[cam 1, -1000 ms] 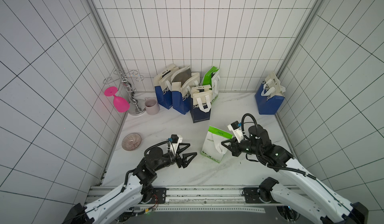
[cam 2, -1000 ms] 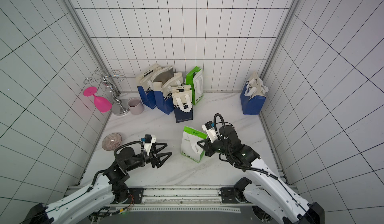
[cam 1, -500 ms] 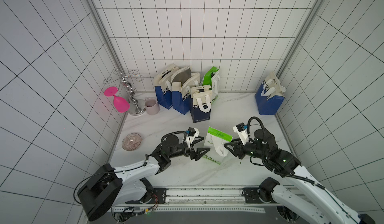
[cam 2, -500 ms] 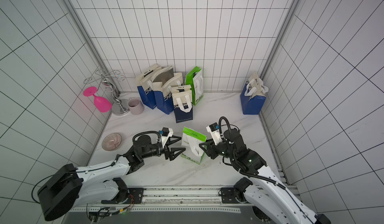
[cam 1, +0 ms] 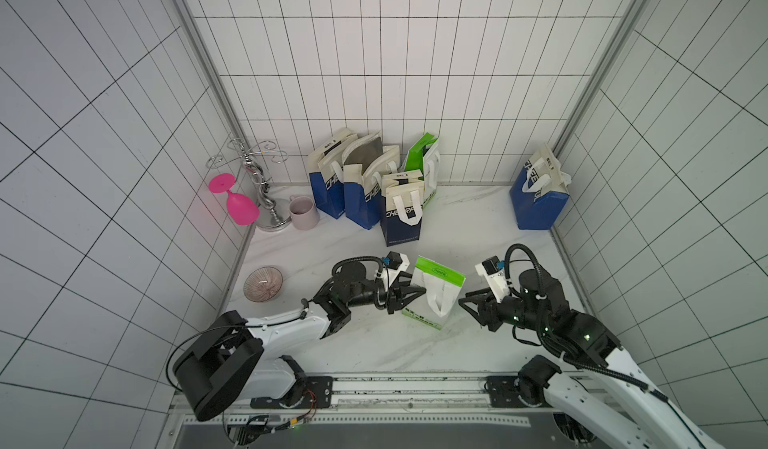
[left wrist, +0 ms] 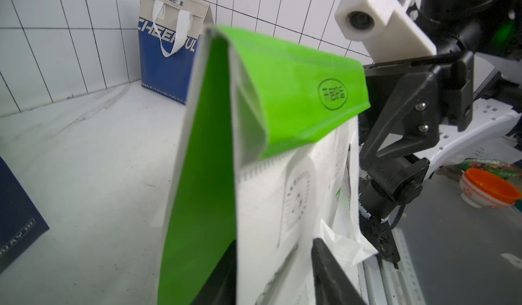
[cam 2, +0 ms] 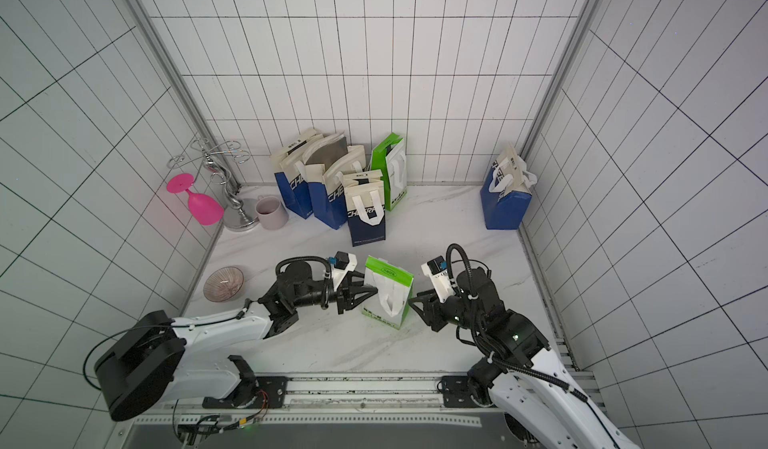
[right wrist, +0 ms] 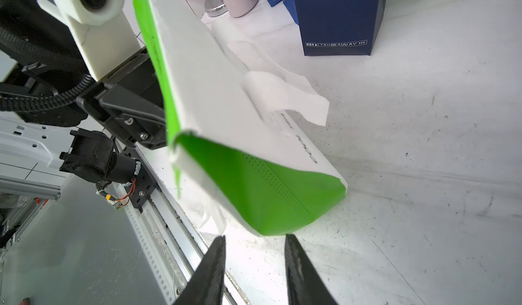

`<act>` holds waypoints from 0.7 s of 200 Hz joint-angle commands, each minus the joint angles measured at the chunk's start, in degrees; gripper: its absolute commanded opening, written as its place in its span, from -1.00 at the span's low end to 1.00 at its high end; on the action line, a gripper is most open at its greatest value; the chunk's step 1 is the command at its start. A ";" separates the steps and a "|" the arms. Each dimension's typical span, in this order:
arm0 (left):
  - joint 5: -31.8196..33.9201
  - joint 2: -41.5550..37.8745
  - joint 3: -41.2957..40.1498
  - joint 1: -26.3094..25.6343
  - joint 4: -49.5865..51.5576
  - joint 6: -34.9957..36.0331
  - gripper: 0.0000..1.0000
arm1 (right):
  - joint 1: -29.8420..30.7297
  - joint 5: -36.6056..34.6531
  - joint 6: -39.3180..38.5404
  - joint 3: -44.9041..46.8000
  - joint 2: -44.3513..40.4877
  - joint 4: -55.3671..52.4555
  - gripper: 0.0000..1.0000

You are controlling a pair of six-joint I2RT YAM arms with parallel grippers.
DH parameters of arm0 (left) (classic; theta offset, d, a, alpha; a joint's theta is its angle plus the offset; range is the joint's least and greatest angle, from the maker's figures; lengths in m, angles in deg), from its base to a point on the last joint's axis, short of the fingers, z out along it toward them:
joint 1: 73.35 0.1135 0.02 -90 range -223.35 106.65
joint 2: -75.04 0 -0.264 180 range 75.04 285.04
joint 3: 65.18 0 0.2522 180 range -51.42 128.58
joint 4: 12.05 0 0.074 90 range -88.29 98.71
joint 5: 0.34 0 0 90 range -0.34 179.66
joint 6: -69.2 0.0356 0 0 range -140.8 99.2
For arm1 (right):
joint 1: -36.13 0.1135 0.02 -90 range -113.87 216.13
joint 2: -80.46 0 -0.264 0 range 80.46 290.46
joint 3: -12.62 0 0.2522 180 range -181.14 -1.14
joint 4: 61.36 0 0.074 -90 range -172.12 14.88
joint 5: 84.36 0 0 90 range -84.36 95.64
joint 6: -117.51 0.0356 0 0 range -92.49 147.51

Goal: Open the takeout bag
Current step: Move the takeout bag to the center of the board.

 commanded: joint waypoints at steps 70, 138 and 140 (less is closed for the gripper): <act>0.10 0.19 -5.91 -1.39 -11.64 -5.81 -1.00 | 0.66 -9.43 -13.06 -15.48 1.60 -6.92 -0.33; 15.57 -3.94 -8.36 -5.55 -13.37 -9.45 -1.00 | 7.16 -17.81 -28.73 -20.95 8.83 3.84 -0.30; 15.90 -4.10 -8.49 -5.65 -13.40 -9.55 -1.00 | 7.44 -17.99 -29.38 -21.05 8.87 3.94 -0.30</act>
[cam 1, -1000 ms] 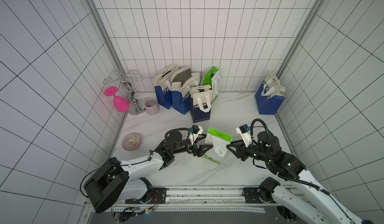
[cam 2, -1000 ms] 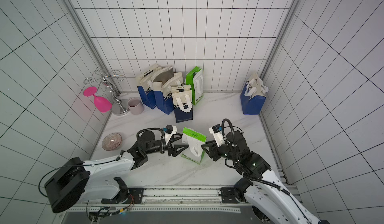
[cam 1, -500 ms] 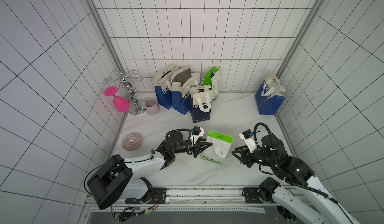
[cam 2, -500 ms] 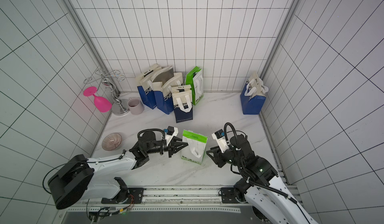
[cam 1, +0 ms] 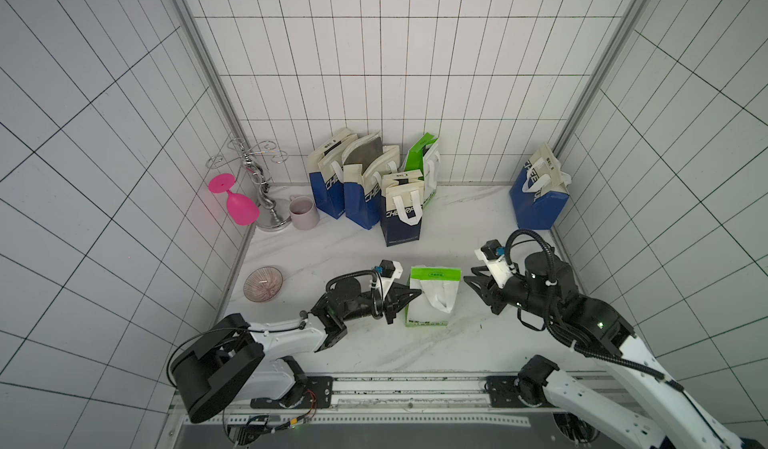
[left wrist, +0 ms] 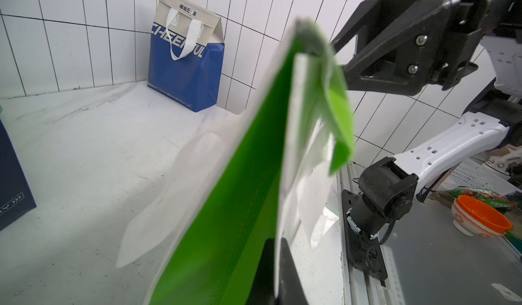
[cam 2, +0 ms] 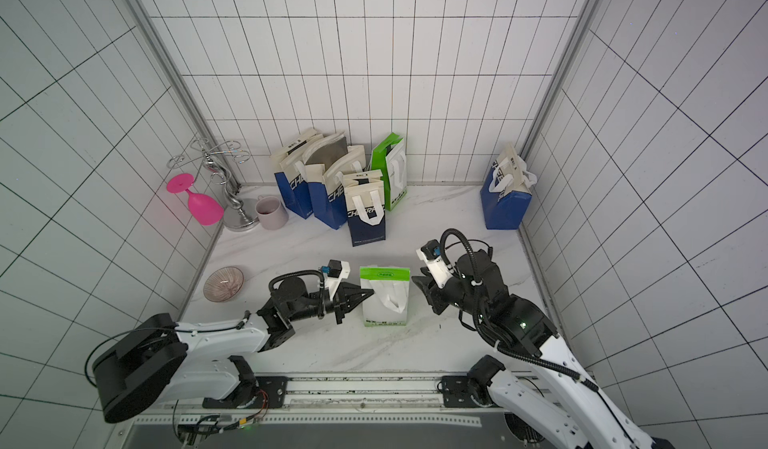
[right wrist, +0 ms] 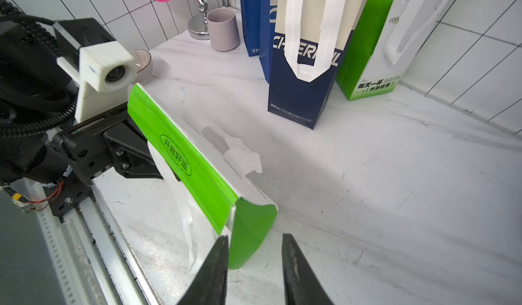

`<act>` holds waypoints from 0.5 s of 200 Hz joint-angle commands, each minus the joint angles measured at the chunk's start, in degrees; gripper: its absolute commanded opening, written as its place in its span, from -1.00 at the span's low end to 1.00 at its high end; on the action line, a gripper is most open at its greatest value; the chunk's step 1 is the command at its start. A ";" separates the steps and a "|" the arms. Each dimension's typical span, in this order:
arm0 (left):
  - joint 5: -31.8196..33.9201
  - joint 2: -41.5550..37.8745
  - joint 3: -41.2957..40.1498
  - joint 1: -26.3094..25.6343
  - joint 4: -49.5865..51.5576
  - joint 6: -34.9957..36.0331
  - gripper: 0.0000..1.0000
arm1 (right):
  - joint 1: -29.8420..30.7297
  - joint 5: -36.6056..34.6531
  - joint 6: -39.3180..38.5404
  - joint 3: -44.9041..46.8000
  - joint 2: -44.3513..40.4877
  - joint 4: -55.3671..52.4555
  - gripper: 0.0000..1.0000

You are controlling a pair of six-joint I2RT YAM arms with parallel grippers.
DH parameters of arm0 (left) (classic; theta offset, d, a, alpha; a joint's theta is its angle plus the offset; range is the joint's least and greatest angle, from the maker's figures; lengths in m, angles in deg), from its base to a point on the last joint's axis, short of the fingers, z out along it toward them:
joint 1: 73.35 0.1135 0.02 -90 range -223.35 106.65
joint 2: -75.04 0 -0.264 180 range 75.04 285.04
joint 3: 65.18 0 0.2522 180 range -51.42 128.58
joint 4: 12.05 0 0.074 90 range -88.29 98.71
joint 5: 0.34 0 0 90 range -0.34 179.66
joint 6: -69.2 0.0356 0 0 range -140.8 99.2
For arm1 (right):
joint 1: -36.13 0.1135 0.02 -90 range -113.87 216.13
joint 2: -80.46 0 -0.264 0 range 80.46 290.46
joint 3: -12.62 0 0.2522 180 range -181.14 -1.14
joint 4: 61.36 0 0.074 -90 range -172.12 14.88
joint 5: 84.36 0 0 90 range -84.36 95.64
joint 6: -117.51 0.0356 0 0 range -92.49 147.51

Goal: Open the takeout bag
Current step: Move the takeout bag to the center of the board.

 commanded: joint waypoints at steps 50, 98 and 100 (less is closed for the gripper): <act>11.28 -3.89 -1.39 -3.24 -3.04 -1.80 -1.00 | 13.46 -8.35 -23.93 -6.58 0.20 6.66 -0.29; 11.50 -2.97 -0.54 -3.78 -2.24 -1.81 -1.00 | 22.39 -11.72 -32.69 -1.87 1.07 14.85 -0.27; 11.48 -2.95 -0.48 -3.78 -2.20 -1.81 -1.00 | 22.79 -12.04 -33.04 -1.98 1.48 14.72 -0.27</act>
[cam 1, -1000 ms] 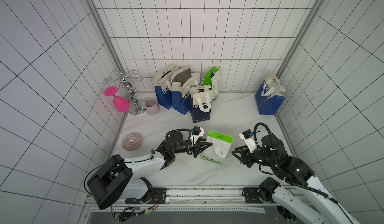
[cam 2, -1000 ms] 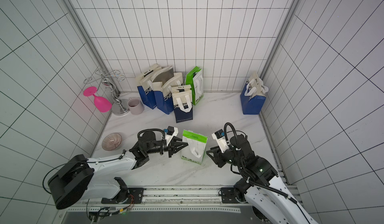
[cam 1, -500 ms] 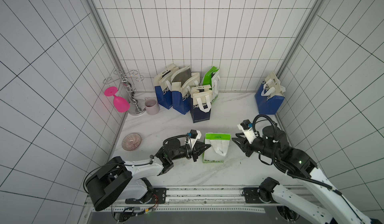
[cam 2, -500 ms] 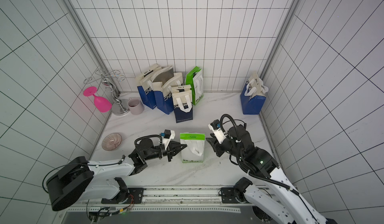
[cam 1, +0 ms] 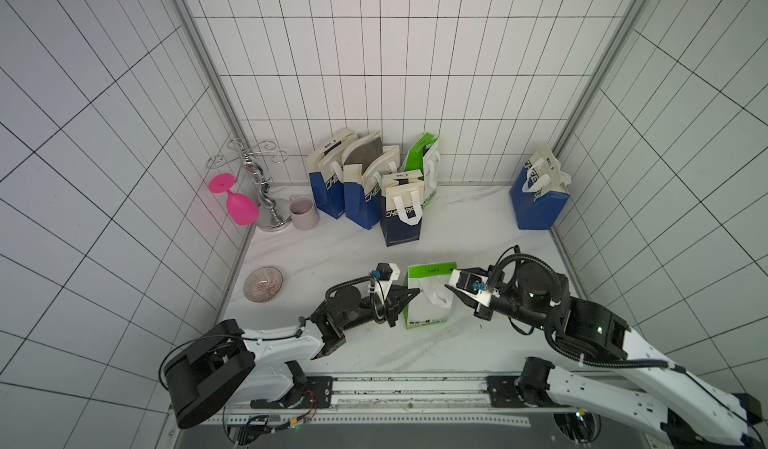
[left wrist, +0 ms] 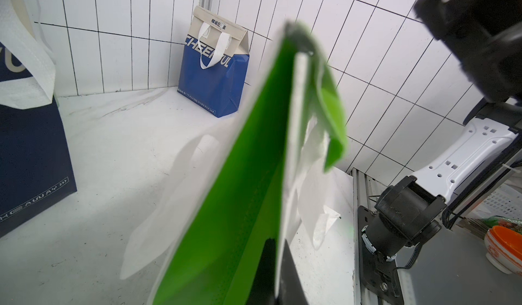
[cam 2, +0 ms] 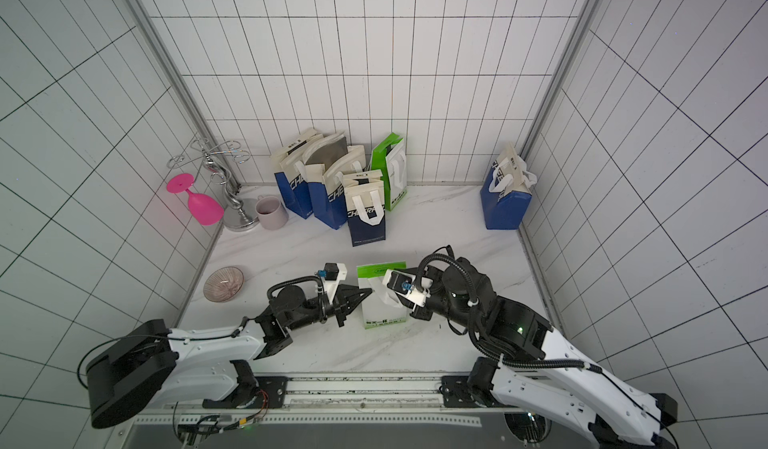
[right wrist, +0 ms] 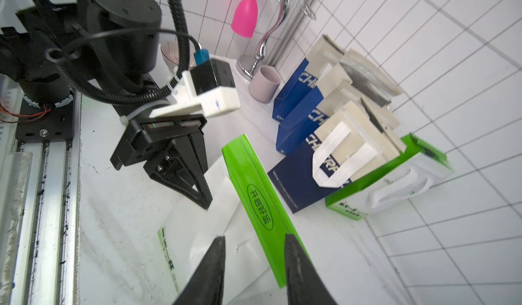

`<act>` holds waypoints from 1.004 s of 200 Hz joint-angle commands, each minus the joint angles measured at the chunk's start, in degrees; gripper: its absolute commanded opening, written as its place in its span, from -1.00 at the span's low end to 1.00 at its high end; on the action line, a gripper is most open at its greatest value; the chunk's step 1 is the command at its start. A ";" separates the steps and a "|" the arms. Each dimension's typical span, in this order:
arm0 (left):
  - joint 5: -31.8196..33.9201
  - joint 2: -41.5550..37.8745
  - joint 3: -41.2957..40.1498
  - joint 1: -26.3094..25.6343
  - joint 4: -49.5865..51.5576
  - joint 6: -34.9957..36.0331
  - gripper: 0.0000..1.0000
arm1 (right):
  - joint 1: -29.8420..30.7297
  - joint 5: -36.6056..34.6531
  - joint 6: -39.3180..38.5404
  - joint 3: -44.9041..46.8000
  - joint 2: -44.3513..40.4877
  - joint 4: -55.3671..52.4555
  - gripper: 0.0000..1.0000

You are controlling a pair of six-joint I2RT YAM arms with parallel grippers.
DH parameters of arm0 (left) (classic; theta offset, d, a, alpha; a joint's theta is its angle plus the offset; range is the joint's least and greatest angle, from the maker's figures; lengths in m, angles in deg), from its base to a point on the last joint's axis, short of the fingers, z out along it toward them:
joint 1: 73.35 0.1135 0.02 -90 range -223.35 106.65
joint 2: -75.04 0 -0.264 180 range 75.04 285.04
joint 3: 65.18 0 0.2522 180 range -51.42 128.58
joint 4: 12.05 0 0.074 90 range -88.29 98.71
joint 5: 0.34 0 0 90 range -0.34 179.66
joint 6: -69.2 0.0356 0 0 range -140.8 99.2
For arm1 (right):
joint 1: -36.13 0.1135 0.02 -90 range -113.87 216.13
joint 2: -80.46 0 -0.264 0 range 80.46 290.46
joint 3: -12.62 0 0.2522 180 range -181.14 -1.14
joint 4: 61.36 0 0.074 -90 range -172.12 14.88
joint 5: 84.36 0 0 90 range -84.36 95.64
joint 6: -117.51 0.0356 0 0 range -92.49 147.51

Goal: Open the takeout bag
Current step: Move the takeout bag to the center of the board, then open the takeout bag at the center of the board.

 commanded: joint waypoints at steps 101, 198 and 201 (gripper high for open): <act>1.29 0.00 1.59 -0.72 -2.40 -0.30 -1.00 | 12.24 -20.08 -16.67 3.65 13.57 15.31 -0.25; 1.37 -0.78 1.64 -0.73 -1.39 0.34 -1.00 | 13.11 -25.29 -17.00 5.74 17.03 17.36 -0.13; 1.47 -0.92 1.59 -0.72 -1.37 0.35 -1.00 | 13.12 -25.77 -16.83 5.65 17.22 17.58 -0.14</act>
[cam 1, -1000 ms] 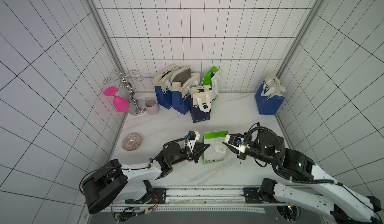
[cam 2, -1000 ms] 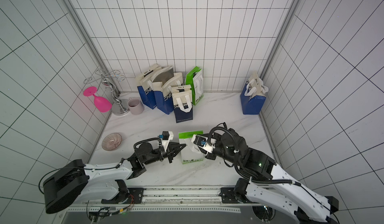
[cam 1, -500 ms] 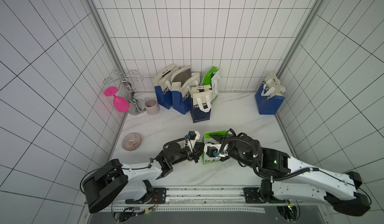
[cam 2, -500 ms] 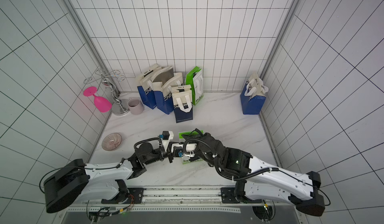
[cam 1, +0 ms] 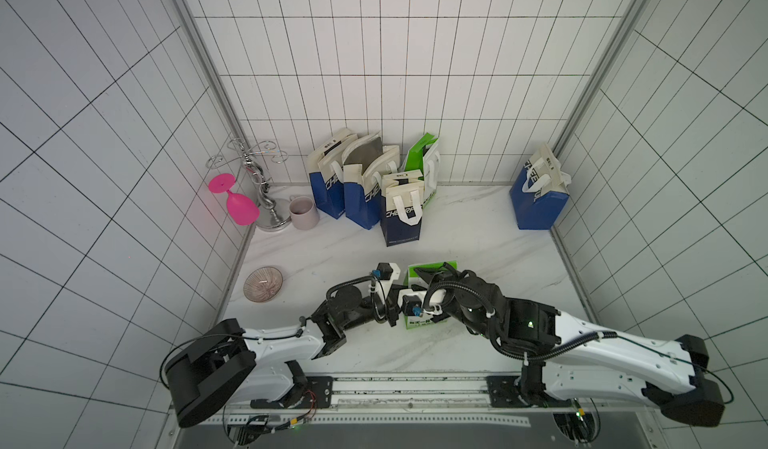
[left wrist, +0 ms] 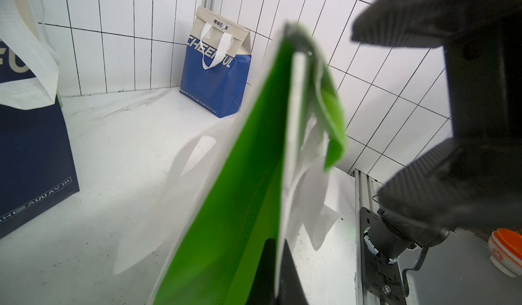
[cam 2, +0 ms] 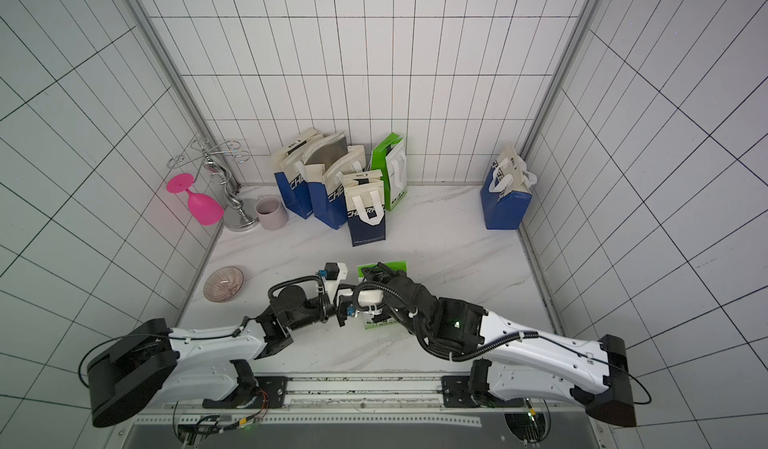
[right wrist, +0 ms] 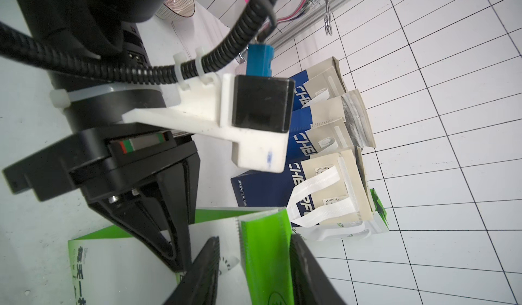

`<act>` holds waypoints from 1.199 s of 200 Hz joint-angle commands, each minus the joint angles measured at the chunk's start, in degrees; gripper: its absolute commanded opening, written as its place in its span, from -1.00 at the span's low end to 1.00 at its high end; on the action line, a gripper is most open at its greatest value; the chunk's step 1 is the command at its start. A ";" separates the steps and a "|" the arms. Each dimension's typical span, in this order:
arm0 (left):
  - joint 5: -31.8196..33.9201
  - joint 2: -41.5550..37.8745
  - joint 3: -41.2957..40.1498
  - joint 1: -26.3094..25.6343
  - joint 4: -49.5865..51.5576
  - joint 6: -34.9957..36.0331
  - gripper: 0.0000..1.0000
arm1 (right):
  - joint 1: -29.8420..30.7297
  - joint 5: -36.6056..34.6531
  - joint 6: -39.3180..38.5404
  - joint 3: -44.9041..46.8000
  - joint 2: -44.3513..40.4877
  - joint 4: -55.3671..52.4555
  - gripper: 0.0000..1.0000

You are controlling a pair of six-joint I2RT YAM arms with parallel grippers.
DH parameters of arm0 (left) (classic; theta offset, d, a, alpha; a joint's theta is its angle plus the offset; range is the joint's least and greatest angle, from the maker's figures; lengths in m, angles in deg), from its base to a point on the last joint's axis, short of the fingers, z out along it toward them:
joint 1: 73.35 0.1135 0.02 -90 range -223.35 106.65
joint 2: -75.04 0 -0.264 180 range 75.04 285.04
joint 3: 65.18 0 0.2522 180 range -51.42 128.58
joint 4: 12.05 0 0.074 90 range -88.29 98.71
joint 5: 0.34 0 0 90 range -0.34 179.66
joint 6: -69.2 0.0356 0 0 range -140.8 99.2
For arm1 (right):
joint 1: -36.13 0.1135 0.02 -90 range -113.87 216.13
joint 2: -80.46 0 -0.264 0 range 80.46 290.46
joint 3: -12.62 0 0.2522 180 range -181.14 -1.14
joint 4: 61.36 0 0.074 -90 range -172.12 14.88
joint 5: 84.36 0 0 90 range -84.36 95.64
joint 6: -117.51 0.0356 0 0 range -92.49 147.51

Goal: Open the takeout bag
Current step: Open the takeout bag at the center of the board.

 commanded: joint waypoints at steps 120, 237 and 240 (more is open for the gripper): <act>1.46 -1.95 1.00 -0.31 -1.25 0.93 -1.00 | 0.28 -10.09 -1.72 3.14 5.45 7.42 -0.20; 1.53 -2.22 0.94 -0.28 -0.65 1.46 -1.00 | -0.91 -11.79 0.86 1.29 5.75 7.60 -0.98; 1.53 -2.22 0.94 -0.28 -0.66 1.46 -1.00 | -0.96 -11.59 1.13 1.12 5.65 7.27 -1.00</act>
